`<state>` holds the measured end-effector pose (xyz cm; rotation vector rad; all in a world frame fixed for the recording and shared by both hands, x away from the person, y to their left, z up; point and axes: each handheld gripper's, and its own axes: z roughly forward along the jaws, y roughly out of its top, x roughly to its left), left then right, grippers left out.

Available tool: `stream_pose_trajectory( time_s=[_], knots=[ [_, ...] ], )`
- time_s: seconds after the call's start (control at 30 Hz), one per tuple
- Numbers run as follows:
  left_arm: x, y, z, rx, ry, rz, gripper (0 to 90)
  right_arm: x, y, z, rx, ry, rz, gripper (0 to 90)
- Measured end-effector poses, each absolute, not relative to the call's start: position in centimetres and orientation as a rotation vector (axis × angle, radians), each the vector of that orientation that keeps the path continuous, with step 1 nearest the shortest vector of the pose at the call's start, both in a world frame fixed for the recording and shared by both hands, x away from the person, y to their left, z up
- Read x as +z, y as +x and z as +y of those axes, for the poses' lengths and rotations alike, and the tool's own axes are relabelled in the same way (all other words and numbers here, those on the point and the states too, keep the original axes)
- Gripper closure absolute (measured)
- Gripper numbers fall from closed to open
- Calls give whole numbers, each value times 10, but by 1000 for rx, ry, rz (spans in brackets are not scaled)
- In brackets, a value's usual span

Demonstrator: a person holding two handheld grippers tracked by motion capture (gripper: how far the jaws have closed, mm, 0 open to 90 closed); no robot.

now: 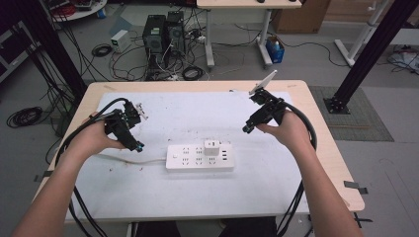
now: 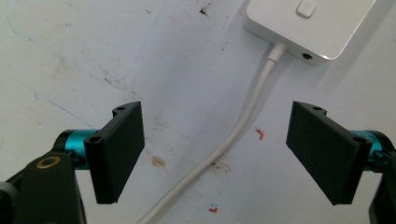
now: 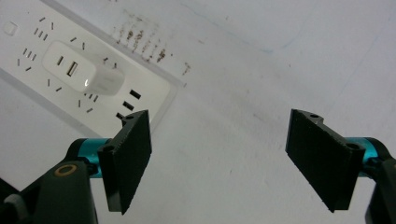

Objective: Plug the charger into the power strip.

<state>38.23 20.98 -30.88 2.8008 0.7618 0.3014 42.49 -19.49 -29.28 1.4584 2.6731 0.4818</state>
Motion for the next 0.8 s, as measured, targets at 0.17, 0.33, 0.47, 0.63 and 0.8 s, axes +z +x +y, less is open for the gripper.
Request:
stream_pose_trajectory(
  time_s=[0.17, 0.33, 0.47, 0.63, 0.8],
  knots=[
    [-303, 382, 211, 309, 2802, 766, 194, -289, 424, -203, 456, 1504, 2651, 222],
    [-297, 382, 212, 313, 2787, 769, 194, -287, 424, -212, 383, 1537, 2638, 222],
    [-297, 383, 210, 308, 2799, 764, 194, -286, 422, -215, 365, 1542, 2629, 222],
    [-298, 384, 208, 309, 2801, 767, 194, -287, 422, -216, 362, 1519, 2634, 222],
    [-298, 385, 208, 311, 2808, 759, 194, -287, 422, -216, 353, 1520, 2635, 222]
  ],
)
